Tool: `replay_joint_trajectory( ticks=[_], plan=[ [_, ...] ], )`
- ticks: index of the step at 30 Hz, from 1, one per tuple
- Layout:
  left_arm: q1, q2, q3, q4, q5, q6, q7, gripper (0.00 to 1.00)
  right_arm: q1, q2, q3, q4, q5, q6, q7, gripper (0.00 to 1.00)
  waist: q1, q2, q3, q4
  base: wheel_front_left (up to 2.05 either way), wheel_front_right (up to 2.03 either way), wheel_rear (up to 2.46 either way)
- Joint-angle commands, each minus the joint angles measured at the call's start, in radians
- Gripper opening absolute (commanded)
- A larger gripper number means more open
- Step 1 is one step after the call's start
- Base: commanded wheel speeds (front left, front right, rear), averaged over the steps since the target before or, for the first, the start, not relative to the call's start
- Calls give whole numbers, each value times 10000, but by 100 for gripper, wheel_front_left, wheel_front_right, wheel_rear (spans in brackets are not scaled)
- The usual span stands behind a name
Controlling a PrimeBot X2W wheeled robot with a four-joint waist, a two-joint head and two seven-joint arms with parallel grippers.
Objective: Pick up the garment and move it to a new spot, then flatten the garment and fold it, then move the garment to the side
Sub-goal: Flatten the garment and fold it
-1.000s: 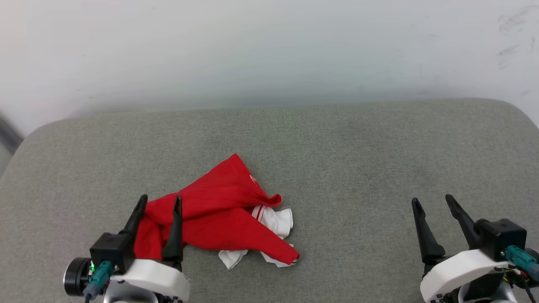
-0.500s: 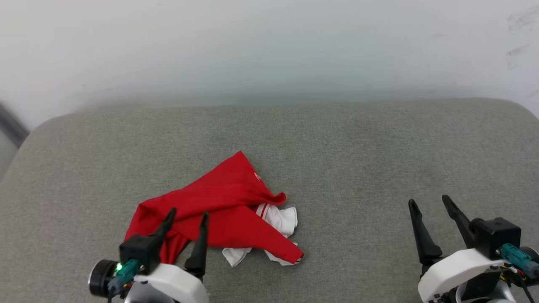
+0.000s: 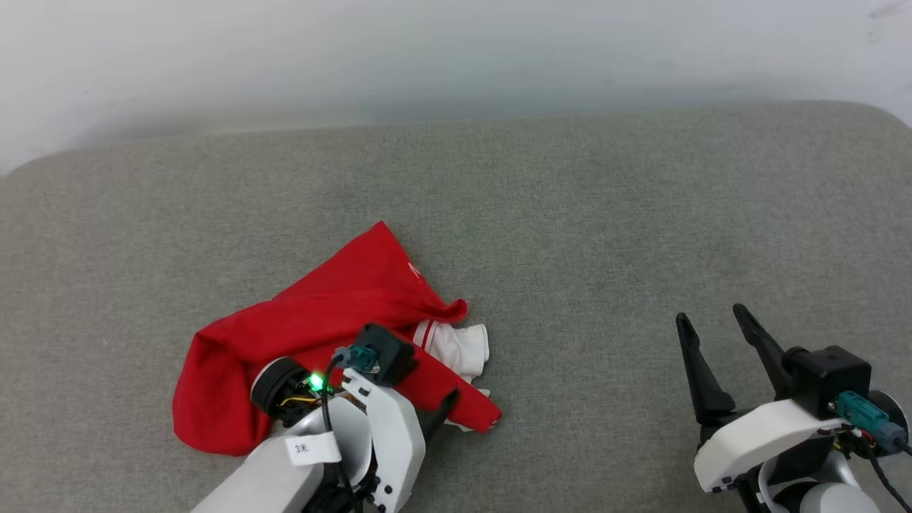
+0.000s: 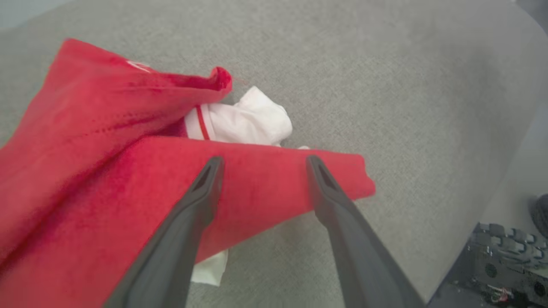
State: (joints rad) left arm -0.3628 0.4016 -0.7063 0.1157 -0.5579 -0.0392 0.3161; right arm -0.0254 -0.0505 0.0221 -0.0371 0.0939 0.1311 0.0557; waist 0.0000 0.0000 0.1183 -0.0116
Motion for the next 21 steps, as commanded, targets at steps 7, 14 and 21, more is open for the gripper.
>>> replay_joint_trajectory(
  ticks=[7, 14, 21],
  plan=[
    [-864, 74, -576, 1263, -103, -484, 1402, 100, -388, 1, 118, 213, 165, -7, -226, 100, 0, 0, 671, -412, 0, 0, 0],
    [-1096, 4, -1316, 2690, -634, -747, 3058, 49, -587, 3, 201, 490, 195, -7, -384, 100, 0, 0, 823, -611, 0, 0, 0],
    [-1578, -308, -1651, 2752, -567, -871, 2480, 0, -589, 3, 190, 743, 268, -7, -485, 100, 0, 0, 621, -745, 0, 0, 0]
  ],
)
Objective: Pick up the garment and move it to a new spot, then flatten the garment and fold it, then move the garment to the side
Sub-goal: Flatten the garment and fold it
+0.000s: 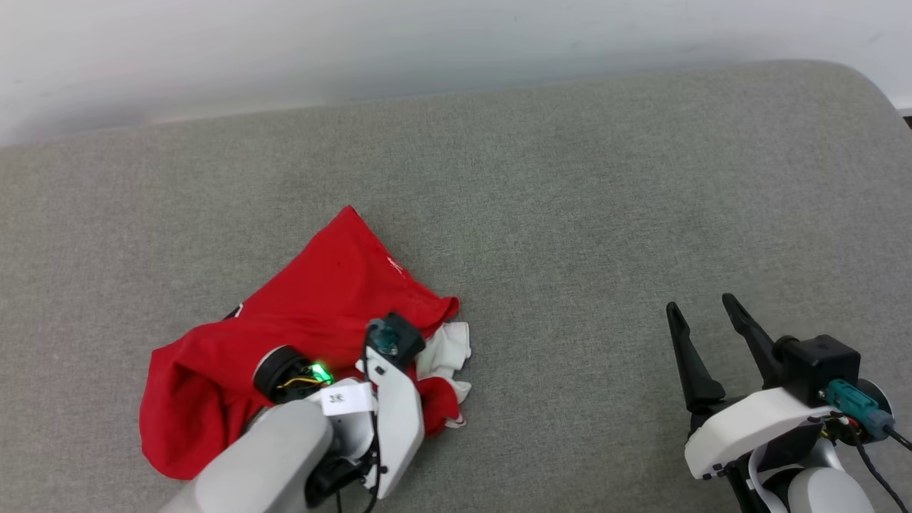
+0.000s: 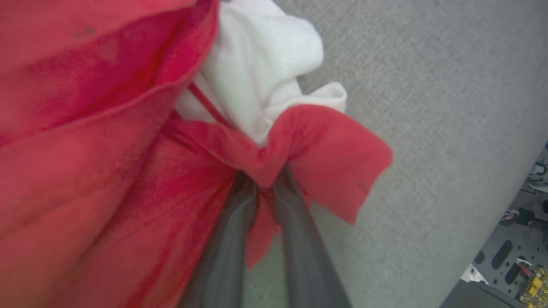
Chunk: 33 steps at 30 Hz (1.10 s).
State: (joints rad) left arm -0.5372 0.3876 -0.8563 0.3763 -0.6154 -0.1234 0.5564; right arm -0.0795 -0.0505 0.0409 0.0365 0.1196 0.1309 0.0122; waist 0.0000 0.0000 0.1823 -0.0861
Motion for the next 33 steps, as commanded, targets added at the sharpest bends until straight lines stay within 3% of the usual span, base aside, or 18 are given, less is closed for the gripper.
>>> replay_joint_trajectory(
  ticks=[1, 8, 13, 19, 20, 21, 27, 33],
  plan=[
    [31, -227, -182, 44, 122, -40, -172, 0, -11, 3, -36, 32, 7, -3, -57, 100, 0, 0, -76, 6, 0, 0, 0],
    [-414, -685, -773, -894, 657, -59, -1403, 0, 128, 3, -197, 38, -65, -3, 19, 100, 0, 0, -453, 95, 0, 0, 0],
    [-153, -1000, -1919, -1789, 531, -75, -1546, 0, 222, 3, -209, -77, -88, -5, 127, 100, 0, 0, -539, 125, 0, 0, 0],
    [31, -889, -3104, -2206, 52, -67, -1860, 0, 217, 3, -248, -254, -116, -3, 192, 100, 0, 0, -415, 184, 0, 0, 0],
    [59, -896, -3191, -2149, 47, -67, -1958, 30, 221, 3, -257, -281, -125, -3, 206, 100, 0, 0, -403, 203, 0, 0, 0],
    [64, -907, -3251, -2140, 39, -69, -2090, 100, 224, 3, -266, -314, -146, -5, 197, 100, 0, 0, -399, 229, 0, 0, 0],
    [68, -979, -2901, -2227, 270, 128, -3304, 100, 367, 3, -359, -513, -159, -5, 215, 100, 0, 0, -668, 437, 0, 0, 0],
    [395, -875, -2296, -2606, 400, 866, -4478, 100, 697, 3, -461, -587, -189, -5, 359, 100, 0, 0, -1256, 606, 0, 0, 0]
  ],
)
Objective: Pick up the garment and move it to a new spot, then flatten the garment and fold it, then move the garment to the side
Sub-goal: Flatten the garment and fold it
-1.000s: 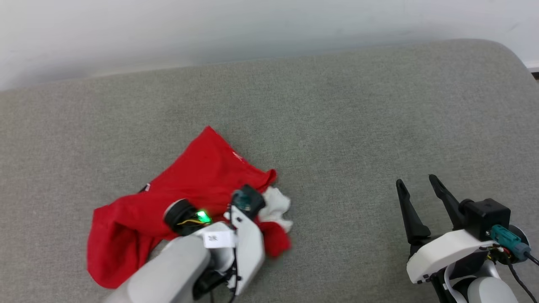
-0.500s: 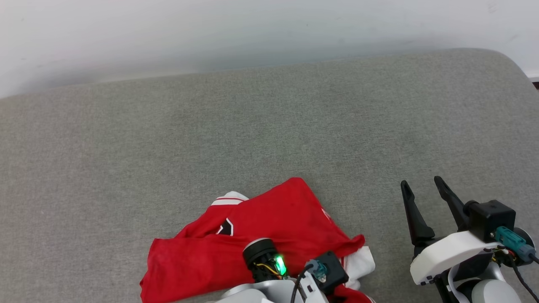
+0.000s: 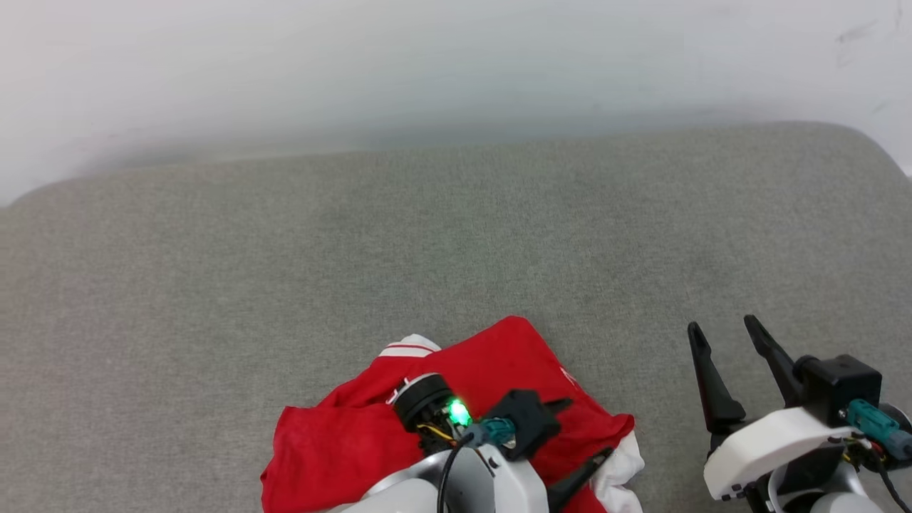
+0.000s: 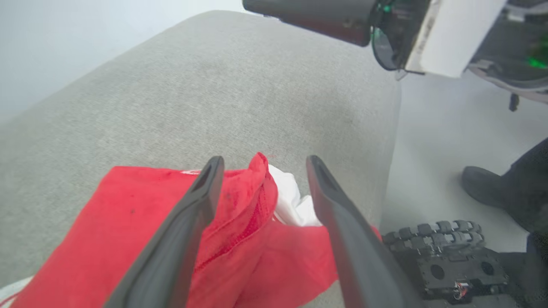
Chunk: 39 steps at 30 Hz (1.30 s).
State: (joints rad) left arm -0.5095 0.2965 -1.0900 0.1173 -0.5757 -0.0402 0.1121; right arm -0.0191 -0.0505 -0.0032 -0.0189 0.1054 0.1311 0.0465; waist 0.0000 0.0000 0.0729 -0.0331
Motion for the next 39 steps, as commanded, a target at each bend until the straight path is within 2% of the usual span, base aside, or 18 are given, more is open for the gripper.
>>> replay_joint_trajectory(
  ticks=[1, 5, 12, 23, 24, 26, 32, 37, 39],
  plan=[
    [216, 97, 81, -18, -38, 153, -29, 100, 157, 3, -53, -52, -46, -7, 33, 100, 0, 0, -265, 113, 0, 0, 0],
    [335, 489, 115, -41, -278, 326, 569, 100, 412, 3, -93, -146, -33, -5, 142, 100, 0, 0, -575, 216, 0, 0, 0],
    [17, 1148, 100, 223, -555, 231, 1684, 100, 511, 3, 70, -319, 6, -5, 291, 100, 0, 0, -594, 143, 0, 0, 0],
    [-888, 1389, -327, 1503, -974, -599, 2990, 100, 216, 3, 185, -387, 68, -7, 198, 100, 0, 0, 248, -160, 0, 0, 0],
    [-953, 1400, -388, 1524, -1052, -666, 3068, 61, 192, 3, 184, -373, 67, -5, 179, 100, 0, 0, 310, -178, 0, 0, 0],
    [-1104, 1388, -381, 1436, -1121, -738, 2931, 0, 146, 1, 152, -337, 72, -5, 137, 100, 0, 0, 393, -179, 0, 0, 0],
    [-1359, 1550, -255, 1319, -1078, -794, 2341, 0, 179, 3, 27, -211, 96, -7, 69, 100, 0, 0, 436, -32, 0, 0, 0],
    [-1516, 1696, 40, 1340, -1072, -611, 1968, 0, 111, 3, -17, -173, 79, -5, 68, 100, 0, 0, 376, 62, 0, 0, 0],
    [-1612, 1804, 316, 1300, -1081, -410, 1706, 0, 68, 3, -50, -180, 77, -5, 44, 100, 0, 0, 355, 101, 0, 0, 0]
  ],
)
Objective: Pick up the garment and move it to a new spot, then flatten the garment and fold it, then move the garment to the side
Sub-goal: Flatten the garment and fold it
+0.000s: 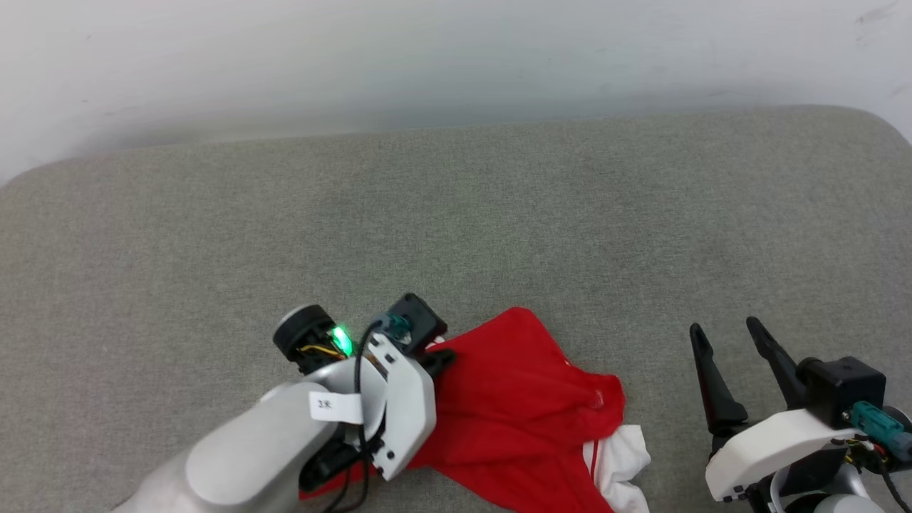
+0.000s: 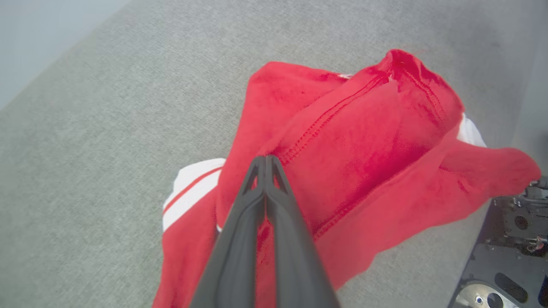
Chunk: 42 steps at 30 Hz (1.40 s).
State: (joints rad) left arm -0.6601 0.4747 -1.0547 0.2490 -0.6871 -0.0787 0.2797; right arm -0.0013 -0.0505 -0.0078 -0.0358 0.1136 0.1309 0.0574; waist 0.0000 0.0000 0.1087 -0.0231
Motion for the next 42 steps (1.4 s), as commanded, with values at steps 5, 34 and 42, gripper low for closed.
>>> replay_joint_trajectory(
  ticks=[5, 34, 42],
  plan=[
    [-324, 390, 940, 151, -176, 746, -710, 0, -169, 1, -36, -36, -28, -3, -71, 100, 0, 0, -2, 32, 0, 0, 0],
    [1854, 670, 4075, 1576, -1395, 2773, -5230, 100, -103, 3, -439, -20, -241, -3, -7, 100, 0, 0, -193, 122, 0, 0, 0],
    [3743, 640, 4841, -1023, -411, 3997, -5462, 100, 430, 3, -456, -159, -370, -3, 267, 100, 0, 0, -1039, 257, 0, 0, 0]
  ],
)
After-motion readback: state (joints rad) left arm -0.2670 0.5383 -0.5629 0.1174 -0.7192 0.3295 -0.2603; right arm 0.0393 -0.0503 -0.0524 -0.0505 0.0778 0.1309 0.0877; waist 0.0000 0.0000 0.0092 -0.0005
